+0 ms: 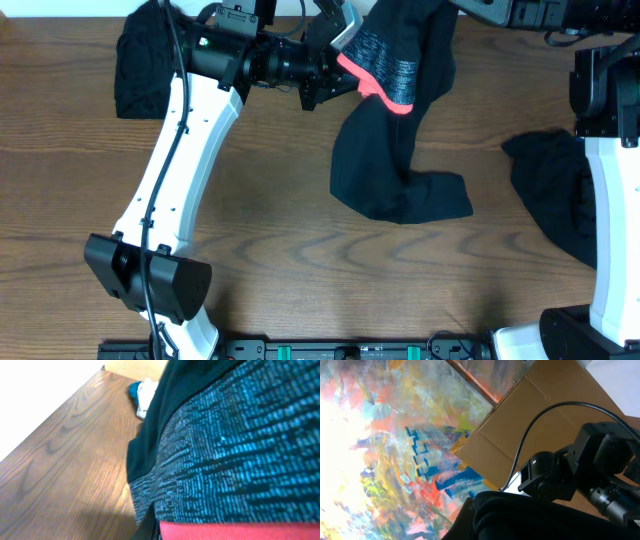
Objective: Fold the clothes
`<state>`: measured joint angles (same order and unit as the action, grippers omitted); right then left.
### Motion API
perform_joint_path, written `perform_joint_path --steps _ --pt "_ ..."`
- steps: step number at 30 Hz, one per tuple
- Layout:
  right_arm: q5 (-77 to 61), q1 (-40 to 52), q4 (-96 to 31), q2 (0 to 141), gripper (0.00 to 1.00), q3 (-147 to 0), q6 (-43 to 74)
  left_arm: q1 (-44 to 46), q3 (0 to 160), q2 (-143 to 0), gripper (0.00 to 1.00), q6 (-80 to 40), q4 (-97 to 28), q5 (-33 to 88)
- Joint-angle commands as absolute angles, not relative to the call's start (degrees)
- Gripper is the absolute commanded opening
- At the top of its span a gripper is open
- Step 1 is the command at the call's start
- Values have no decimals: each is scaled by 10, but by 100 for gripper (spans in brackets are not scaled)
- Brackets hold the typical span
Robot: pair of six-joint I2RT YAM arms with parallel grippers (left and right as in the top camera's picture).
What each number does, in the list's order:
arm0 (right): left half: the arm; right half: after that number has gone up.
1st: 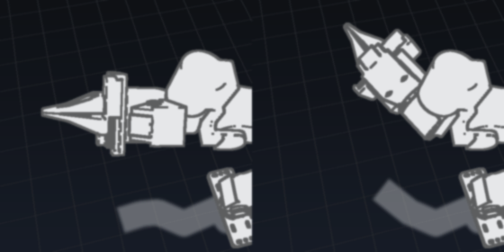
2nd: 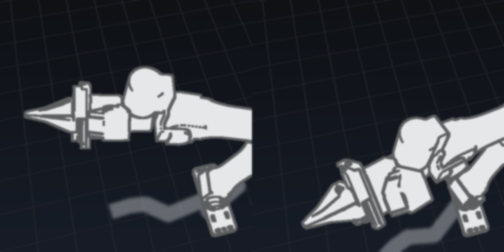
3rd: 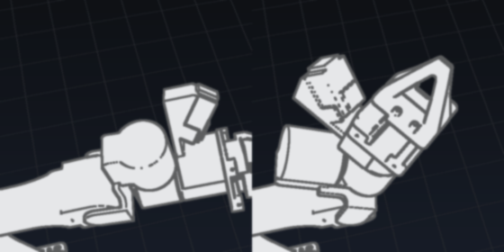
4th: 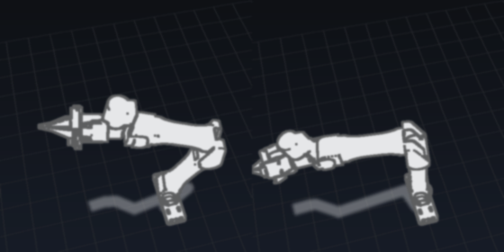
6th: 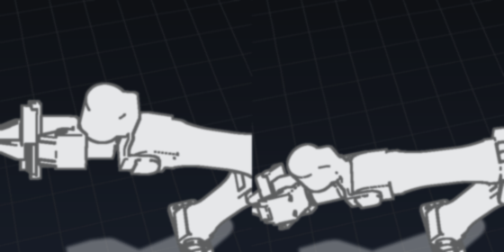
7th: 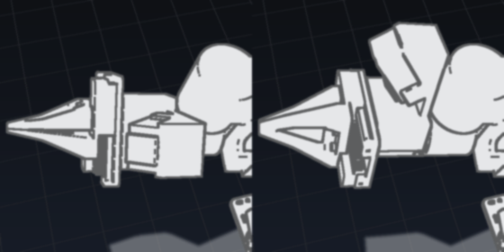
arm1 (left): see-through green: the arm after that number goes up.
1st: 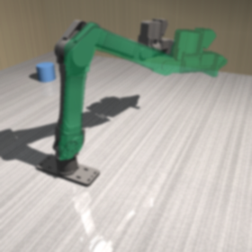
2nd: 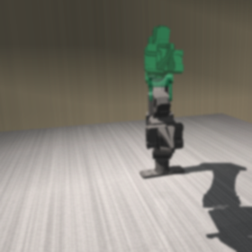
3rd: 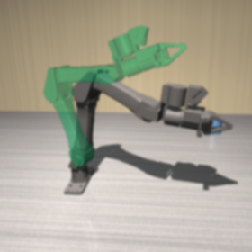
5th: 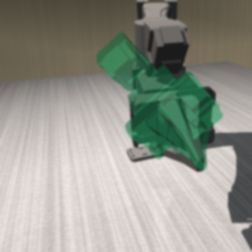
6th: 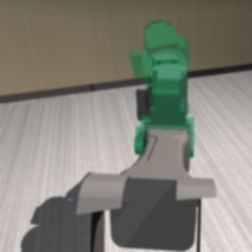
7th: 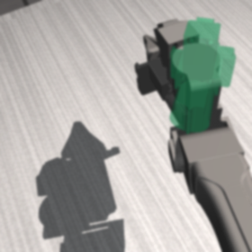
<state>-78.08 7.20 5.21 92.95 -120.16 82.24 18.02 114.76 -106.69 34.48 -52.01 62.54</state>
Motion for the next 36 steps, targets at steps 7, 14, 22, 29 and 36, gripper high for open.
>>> perform_joint_path --steps 7,14,22,29,36 --pt "-783 59 53 923 1 -1207 793 118 1146 -1063 6 296 -535 582" --pt "-781 42 3 923 1 -1206 720 68 1146 -1034 6 295 -559 582" --pt "-707 -1 -220 932 1 -1206 509 35 1146 -971 5 295 -629 497" --pt "-594 -2 -378 963 1 -1206 347 36 1146 -914 6 237 -686 341" --pt "-330 15 -517 971 1 -1206 237 36 1146 -897 6 179 -721 252"
